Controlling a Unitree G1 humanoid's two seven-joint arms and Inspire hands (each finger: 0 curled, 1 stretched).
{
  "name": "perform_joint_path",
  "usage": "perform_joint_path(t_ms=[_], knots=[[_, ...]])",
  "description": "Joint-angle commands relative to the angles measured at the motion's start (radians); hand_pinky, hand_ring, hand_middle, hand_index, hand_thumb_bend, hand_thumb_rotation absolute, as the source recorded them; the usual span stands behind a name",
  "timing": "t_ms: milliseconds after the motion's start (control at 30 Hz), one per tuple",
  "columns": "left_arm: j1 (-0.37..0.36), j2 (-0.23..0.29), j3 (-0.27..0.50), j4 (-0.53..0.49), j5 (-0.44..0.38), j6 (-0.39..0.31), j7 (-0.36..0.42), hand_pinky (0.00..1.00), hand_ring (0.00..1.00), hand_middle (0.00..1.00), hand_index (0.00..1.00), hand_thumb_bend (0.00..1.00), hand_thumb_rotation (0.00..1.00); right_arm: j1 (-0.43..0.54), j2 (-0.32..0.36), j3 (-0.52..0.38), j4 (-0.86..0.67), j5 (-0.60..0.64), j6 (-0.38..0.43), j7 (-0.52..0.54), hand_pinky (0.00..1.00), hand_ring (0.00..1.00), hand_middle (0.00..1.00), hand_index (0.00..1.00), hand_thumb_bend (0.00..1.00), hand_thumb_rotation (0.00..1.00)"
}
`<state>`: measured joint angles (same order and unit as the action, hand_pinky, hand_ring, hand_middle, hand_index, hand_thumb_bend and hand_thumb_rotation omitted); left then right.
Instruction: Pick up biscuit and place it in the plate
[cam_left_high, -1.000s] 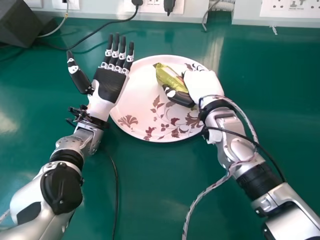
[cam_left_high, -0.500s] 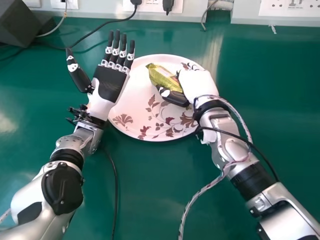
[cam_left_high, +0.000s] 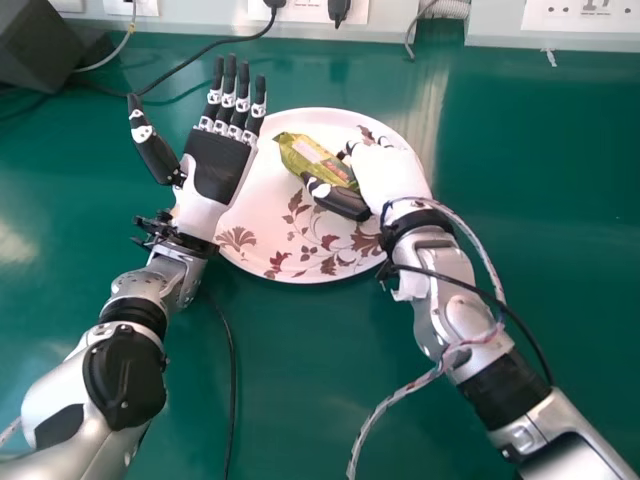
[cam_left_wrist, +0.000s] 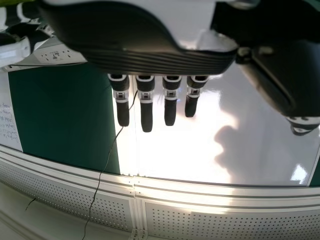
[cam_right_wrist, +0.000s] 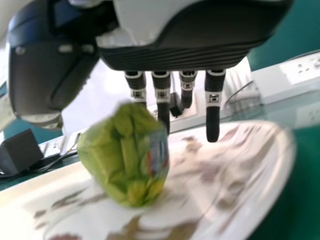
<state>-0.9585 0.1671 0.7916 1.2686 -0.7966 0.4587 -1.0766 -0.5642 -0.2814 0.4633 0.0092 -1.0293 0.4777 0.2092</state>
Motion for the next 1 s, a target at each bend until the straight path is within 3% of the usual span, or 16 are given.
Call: perform_joint_path(t_ms=[0, 167, 333, 700, 967], knots=[[0.036, 0.0, -0.011, 0.01, 0.014, -0.015, 0.001, 0.91, 0.91, 0.96, 0.96, 0.96, 0.49, 0.025, -0.021, -0.014, -0.115, -0.048, 0.048, 0.083, 0.6, 0.73, 0.8, 0.79, 0.81, 0.66], [0.032, -0.003, -0.014, 0.01, 0.017, -0.033, 0.007, 0.97, 0.94, 0.99, 0.97, 0.99, 0.57, 0.049, -0.045, -0.028, -0.241, -0.131, 0.107, 0.221, 0.59, 0.72, 0.79, 0.78, 0.81, 0.67], [0.031, -0.003, -0.018, 0.01, 0.018, -0.036, 0.007, 0.97, 0.96, 1.0, 0.98, 1.0, 0.63, 0.073, -0.053, -0.053, -0.319, -0.195, 0.132, 0.323, 0.59, 0.72, 0.79, 0.77, 0.8, 0.69], [0.032, 0.0, -0.019, 0.011, 0.016, -0.038, 0.026, 0.93, 0.96, 1.0, 1.0, 1.0, 0.76, 0.107, -0.04, -0.111, -0.442, -0.32, 0.101, 0.393, 0.59, 0.72, 0.79, 0.77, 0.82, 0.7], [0.034, -0.003, -0.019, 0.011, 0.015, -0.039, 0.028, 0.96, 0.96, 1.0, 1.0, 1.0, 0.75, 0.117, 0.003, -0.152, -0.5, -0.378, 0.08, 0.44, 0.6, 0.73, 0.81, 0.79, 0.83, 0.72]])
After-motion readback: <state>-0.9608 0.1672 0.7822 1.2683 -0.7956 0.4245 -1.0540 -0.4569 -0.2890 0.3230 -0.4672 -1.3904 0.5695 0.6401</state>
